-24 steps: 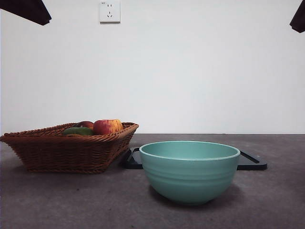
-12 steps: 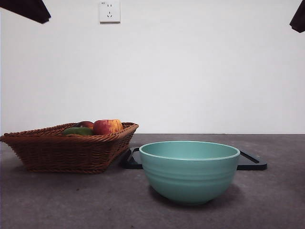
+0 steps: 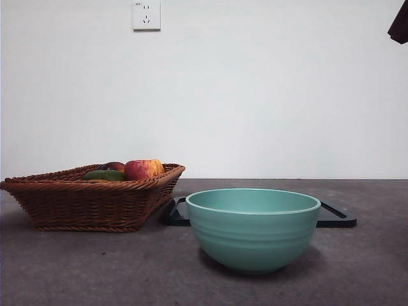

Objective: Pick up the wifruite, put it on the bowl, pick up the plate, put it on desk

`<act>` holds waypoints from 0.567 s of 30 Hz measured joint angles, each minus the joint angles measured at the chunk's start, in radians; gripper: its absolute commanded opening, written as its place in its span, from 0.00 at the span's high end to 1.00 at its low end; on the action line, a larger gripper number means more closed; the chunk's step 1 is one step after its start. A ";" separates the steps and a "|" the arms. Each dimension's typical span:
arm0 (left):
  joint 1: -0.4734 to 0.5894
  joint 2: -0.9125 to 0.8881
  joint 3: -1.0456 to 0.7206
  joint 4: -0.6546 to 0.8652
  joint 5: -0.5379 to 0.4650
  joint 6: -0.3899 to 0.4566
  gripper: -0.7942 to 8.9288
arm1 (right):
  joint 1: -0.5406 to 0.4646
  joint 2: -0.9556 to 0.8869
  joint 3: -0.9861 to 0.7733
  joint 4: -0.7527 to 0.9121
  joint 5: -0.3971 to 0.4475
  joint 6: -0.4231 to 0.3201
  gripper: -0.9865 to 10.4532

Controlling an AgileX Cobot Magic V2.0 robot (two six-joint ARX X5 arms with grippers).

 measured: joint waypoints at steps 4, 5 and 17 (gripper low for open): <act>0.087 -0.126 -0.104 0.182 -0.105 0.006 0.91 | 0.000 0.000 0.000 0.000 0.000 0.000 0.91; 0.106 -0.155 -0.132 0.219 -0.133 0.008 0.91 | 0.000 0.000 0.000 0.000 0.000 0.000 0.91; 0.243 -0.420 -0.545 0.364 -0.347 0.008 0.91 | 0.000 0.000 0.000 0.000 0.000 0.000 0.91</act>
